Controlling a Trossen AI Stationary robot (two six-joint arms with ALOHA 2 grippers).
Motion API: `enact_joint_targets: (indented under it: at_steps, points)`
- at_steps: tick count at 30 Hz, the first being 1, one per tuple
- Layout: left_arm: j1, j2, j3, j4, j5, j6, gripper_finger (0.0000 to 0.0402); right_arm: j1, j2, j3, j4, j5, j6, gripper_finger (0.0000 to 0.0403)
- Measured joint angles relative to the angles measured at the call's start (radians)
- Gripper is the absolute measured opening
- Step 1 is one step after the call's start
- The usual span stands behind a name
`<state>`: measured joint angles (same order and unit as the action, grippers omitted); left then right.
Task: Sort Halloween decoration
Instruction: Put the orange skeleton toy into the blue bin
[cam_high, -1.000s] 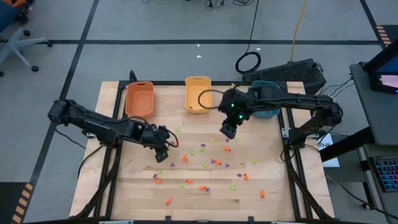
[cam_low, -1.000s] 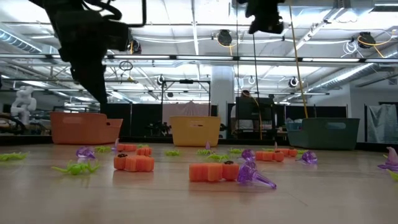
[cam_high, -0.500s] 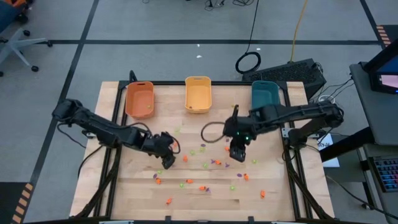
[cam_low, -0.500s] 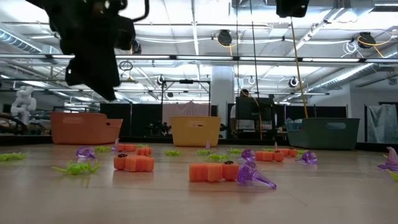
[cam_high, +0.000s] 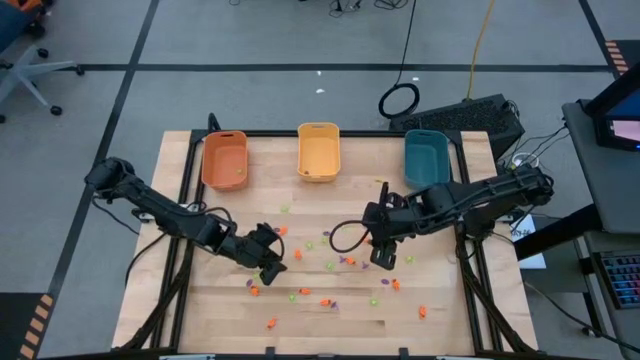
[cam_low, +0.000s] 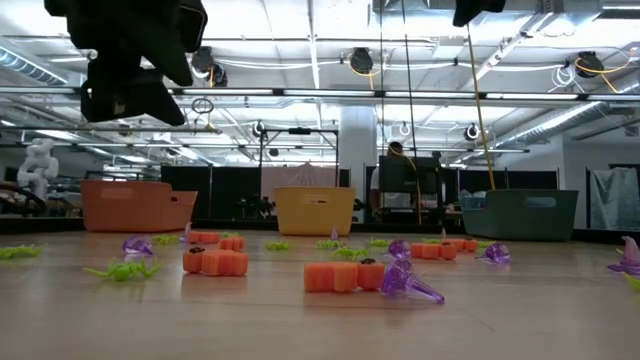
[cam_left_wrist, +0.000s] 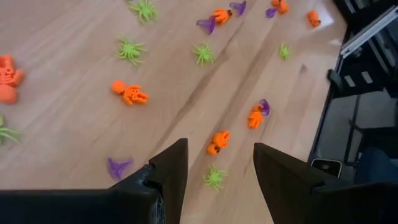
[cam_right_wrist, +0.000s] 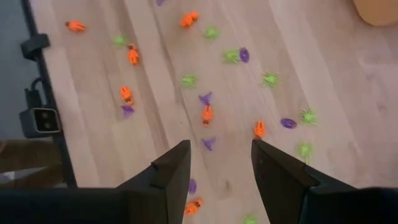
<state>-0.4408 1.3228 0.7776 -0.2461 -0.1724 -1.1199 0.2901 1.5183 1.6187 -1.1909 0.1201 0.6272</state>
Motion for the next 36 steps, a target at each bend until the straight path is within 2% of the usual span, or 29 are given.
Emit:
enact_joint_targets:
  at_steps: [3,6,18,26,36]
  points:
    - [0.012,0.0,0.0,0.004,-0.001,0.007,0.0186,-0.004,-0.001,-0.051,0.006,0.035,-0.011,0.0157]
    - [0.021,0.0,0.004,0.001,-0.003,0.019,0.0186,-0.024,0.0,-0.142,0.056,-0.023,-0.047,0.0157]
    - [0.021,0.0,0.01,0.005,-0.042,0.083,0.0187,-0.105,0.001,-0.575,0.554,-0.173,-0.143,0.0162]
    - [0.021,0.0,0.01,0.004,-0.042,0.087,0.0187,-0.142,0.001,-0.748,0.687,-0.166,-0.108,0.0189]
    - [0.021,0.0,0.01,0.002,-0.045,0.087,0.0187,-0.147,0.001,-0.829,0.831,-0.066,-0.066,0.0177]
